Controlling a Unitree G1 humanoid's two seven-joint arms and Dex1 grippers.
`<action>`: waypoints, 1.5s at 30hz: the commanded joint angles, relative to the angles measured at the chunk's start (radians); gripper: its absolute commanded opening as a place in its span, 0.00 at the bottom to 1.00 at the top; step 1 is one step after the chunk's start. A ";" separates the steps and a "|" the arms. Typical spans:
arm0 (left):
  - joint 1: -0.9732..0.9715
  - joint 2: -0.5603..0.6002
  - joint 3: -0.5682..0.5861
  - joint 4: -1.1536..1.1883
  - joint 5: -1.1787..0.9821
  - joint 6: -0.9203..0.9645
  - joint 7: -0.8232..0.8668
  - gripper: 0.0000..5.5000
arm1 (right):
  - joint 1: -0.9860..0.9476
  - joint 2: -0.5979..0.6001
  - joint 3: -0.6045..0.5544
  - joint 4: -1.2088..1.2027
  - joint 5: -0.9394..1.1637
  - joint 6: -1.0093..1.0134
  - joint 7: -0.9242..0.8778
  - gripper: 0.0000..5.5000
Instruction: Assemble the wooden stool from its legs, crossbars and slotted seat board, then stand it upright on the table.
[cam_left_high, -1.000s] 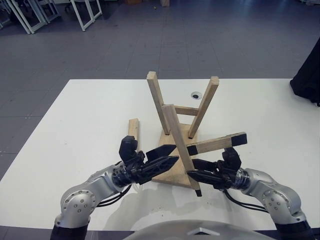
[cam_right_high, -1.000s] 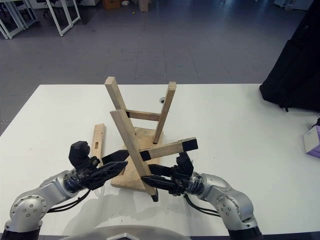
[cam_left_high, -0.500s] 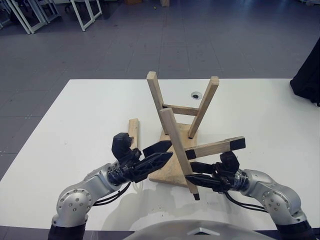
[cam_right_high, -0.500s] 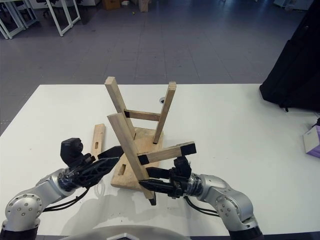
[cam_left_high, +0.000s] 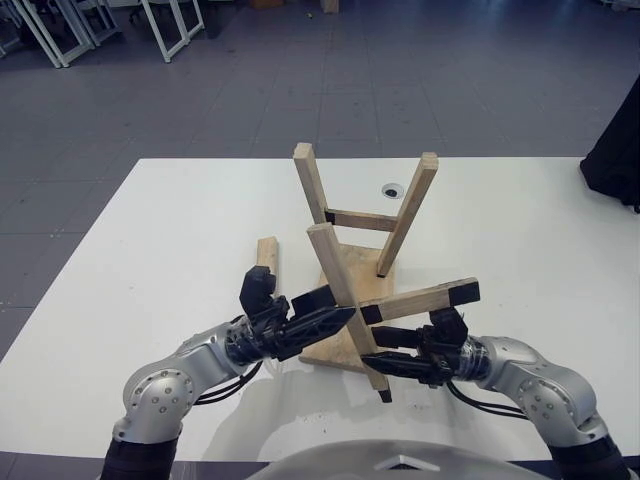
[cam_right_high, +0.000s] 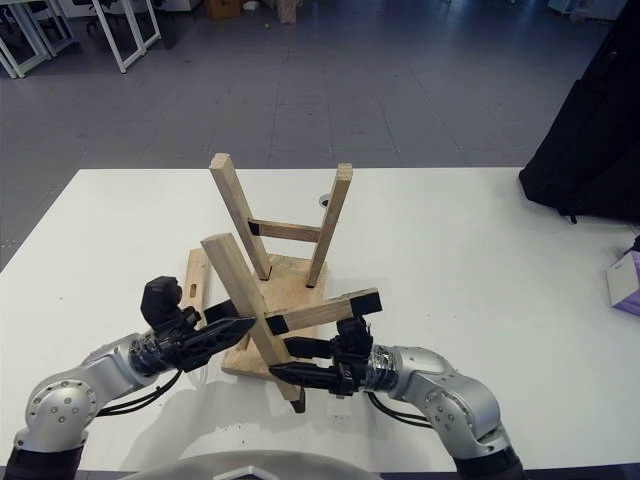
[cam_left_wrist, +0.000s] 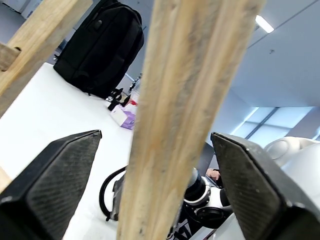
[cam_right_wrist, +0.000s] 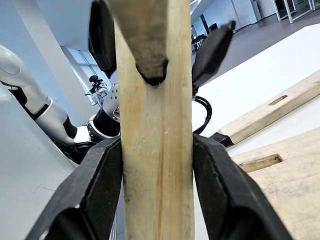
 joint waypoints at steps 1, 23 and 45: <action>-0.004 0.025 0.013 -0.028 -0.019 0.018 -0.026 0.74 | -0.007 -0.009 0.009 0.015 -0.025 -0.023 0.008 0.37; -0.022 -0.050 0.056 0.021 0.069 -0.081 -0.037 0.39 | 0.001 -0.006 0.020 0.063 -0.069 -0.046 -0.032 0.43; -0.135 0.149 0.205 0.185 0.310 -0.225 -0.203 0.38 | -0.041 -0.053 -0.207 0.090 0.019 0.062 -0.176 0.54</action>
